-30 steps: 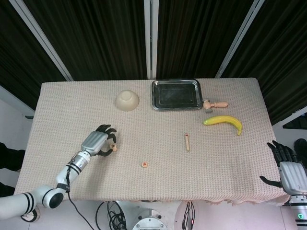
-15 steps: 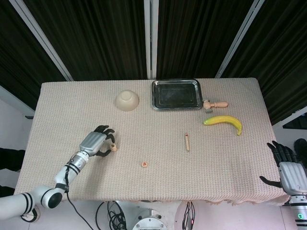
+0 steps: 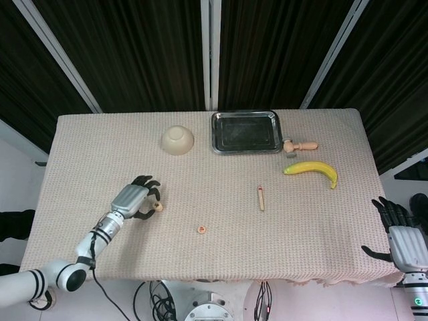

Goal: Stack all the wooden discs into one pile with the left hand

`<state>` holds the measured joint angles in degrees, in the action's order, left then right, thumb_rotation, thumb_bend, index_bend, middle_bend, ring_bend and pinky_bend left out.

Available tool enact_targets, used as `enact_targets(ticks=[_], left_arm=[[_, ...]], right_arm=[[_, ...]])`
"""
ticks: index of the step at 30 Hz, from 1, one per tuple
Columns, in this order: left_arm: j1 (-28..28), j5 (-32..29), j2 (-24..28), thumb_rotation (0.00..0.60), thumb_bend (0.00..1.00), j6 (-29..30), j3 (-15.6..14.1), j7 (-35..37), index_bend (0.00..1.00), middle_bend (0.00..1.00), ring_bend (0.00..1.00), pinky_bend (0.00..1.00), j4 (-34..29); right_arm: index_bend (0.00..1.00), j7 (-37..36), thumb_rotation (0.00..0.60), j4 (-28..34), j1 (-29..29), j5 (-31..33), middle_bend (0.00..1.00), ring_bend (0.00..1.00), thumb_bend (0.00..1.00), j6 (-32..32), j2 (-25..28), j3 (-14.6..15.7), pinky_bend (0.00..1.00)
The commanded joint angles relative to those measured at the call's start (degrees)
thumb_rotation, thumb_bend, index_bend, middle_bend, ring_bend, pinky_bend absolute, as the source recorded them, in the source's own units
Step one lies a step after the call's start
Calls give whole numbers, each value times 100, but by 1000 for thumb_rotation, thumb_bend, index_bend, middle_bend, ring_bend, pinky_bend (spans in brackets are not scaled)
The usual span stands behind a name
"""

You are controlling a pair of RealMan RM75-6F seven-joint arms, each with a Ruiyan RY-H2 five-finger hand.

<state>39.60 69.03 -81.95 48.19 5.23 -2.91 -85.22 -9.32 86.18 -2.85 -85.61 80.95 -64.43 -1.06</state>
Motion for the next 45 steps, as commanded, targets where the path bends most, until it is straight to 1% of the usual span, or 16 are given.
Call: enact_targets(ticks=[1, 5, 10, 15, 21, 26, 32, 37, 45], left_arm=[[-12, 25, 31, 600, 333, 30, 17, 37, 372, 137, 0, 0, -57], [-56, 198, 138, 600, 315, 164, 26, 127, 281, 130, 0, 0, -335], [-38, 471, 177, 600, 298, 280, -29, -3, 270, 127, 0, 0, -728], [31, 640, -89, 600, 296, 357, -35, -160, 270, 126, 0, 0, -845], [241, 678, -612, 600, 296, 230, 7, -354, 270, 126, 0, 0, -656], [333, 713, -1041, 600, 296, 187, -46, -498, 278, 126, 0, 0, -306], [293, 816, -1299, 600, 297, 249, -136, -335, 302, 126, 0, 0, -29], [221, 986, -1502, 600, 296, 381, -186, 26, 329, 126, 0, 0, 209], [185, 1088, -1615, 600, 296, 386, -228, 386, 355, 126, 0, 0, 334]], right_arm=[[0, 0, 600, -3, 1, 3, 0, 0, 0, -1, -2, 0, 0], [0, 8, 600, -10, -5, 8, 0, 0, 0, -9, -7, -4, 0], [0, 11, 600, -12, -36, 1, 0, 0, 0, -39, -26, -14, 0], [0, -16, 600, -20, -54, 2, 0, 0, 0, -56, -35, -23, 0], [0, -60, 600, -17, -50, -30, 0, 0, 0, -33, -21, -13, 0], [0, -107, 600, -45, -19, -40, 0, 0, 0, -10, -27, 17, 0], [0, -174, 600, -75, -1, -47, 0, 0, 0, 27, -13, 13, 0], [0, -164, 600, -86, -2, -48, 0, 0, 0, 17, -28, 20, 0], [0, -161, 600, -90, 9, -31, 0, 0, 0, 18, -29, 21, 0]])
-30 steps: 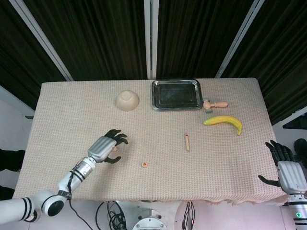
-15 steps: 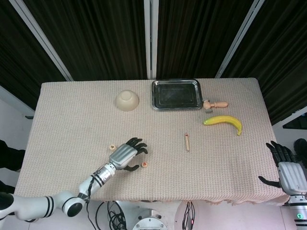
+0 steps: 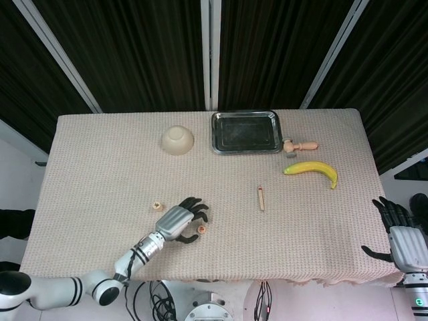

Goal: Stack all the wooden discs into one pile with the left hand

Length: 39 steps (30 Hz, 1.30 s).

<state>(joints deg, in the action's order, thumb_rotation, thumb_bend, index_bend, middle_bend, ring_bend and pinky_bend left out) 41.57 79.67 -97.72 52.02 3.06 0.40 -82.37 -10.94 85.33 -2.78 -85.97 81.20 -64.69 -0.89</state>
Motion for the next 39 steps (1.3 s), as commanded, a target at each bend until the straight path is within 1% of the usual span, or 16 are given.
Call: enact_targets(ticks=[1, 7, 15, 32, 39], left_arm=[[-12, 41, -67, 600, 296, 2, -20, 73, 356, 126, 0, 0, 101], [-12, 107, -211, 600, 296, -6, -59, 122, 366, 126, 0, 0, 316], [-35, 201, -264, 600, 296, 56, -65, 278, 409, 133, 0, 0, 397], [-46, 240, -369, 600, 296, 50, -74, 252, 416, 132, 0, 0, 614], [-52, 259, -366, 600, 297, 60, -69, 287, 455, 132, 0, 0, 612]], right_arm=[[0, 0, 600, -10, 3, 7, 0, 0, 0, -10, -7, 5, 0], [0, -28, 600, -34, 6, 15, 0, 0, 0, -13, -6, 3, 0], [0, -33, 600, -54, 6, 8, 0, 0, 0, -15, -19, 6, 0], [0, -60, 600, -80, 25, 27, 0, 0, 0, -20, -20, 11, 0], [0, -44, 600, -72, 14, 26, 0, 0, 0, -34, -20, 5, 0]])
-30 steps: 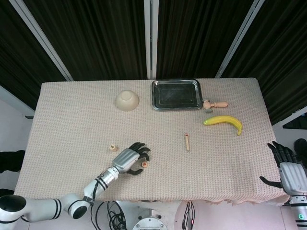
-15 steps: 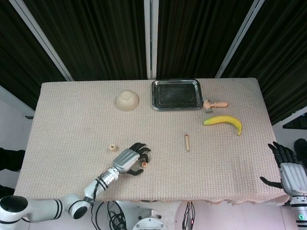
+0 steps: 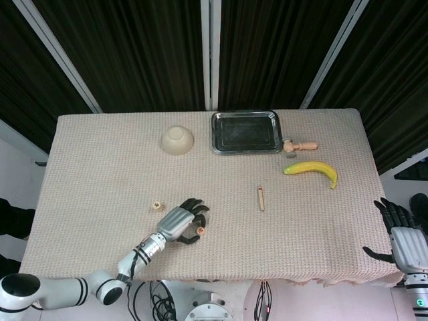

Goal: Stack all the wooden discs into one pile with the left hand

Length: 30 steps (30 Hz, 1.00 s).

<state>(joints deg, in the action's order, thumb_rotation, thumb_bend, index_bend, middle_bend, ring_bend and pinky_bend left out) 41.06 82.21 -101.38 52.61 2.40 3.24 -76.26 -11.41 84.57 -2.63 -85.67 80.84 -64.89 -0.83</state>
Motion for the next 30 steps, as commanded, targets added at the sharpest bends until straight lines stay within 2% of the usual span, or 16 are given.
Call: enact_targets(ticks=[1, 14, 22, 30], left_arm=[[-3, 8, 1, 600, 297, 0, -7, 5, 460, 132, 0, 0, 4], [-60, 121, 192, 600, 296, 112, -26, 230, 502, 136, 0, 0, -231], [-242, 95, 1134, 600, 296, 595, 201, 53, 509, 143, 0, 0, -977], [-466, -416, 1566, 600, 297, 685, 329, -177, 515, 144, 0, 0, -855]], right_arm=[[0, 7, 600, 9, -2, -7, 0, 0, 0, 3, 3, 0, 0], [0, 36, 600, 43, -1, -12, 0, 0, 0, 2, 18, 4, 0], [0, -5, 600, 22, 1, -22, 0, 0, 0, 11, 15, 3, 0], [0, 42, 600, 85, 5, -119, 0, 0, 0, 82, 30, 24, 0]])
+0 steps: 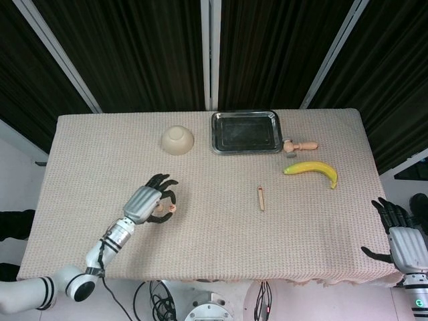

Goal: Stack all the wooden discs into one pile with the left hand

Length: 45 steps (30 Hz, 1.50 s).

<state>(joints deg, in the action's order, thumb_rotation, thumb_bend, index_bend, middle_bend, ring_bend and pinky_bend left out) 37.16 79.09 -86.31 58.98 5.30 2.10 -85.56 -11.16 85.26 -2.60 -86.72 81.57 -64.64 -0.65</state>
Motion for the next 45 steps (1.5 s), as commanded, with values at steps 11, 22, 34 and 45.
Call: enact_targets(ticks=[11, 22, 34, 45], left_arm=[[-155, -310, -48, 600, 296, -182, 20, 290, 515, 146, 0, 0, 467], [-155, -271, -154, 600, 296, -267, 32, 489, 515, 147, 0, 0, 652], [-163, -295, -103, 600, 297, -369, 29, 522, 515, 148, 0, 0, 622], [-184, -267, -111, 600, 296, -377, 24, 566, 500, 147, 0, 0, 638]], right_arm=[[0, 231, 600, 255, -33, -172, 0, 0, 0, 93, 22, 18, 0], [0, 336, 600, 353, -85, -168, 0, 0, 0, 34, 22, 19, 0], [0, 320, 600, 305, -60, -143, 0, 0, 0, 49, 11, 41, 0], [0, 323, 600, 294, -58, -130, 0, 0, 0, 44, 16, 47, 0]])
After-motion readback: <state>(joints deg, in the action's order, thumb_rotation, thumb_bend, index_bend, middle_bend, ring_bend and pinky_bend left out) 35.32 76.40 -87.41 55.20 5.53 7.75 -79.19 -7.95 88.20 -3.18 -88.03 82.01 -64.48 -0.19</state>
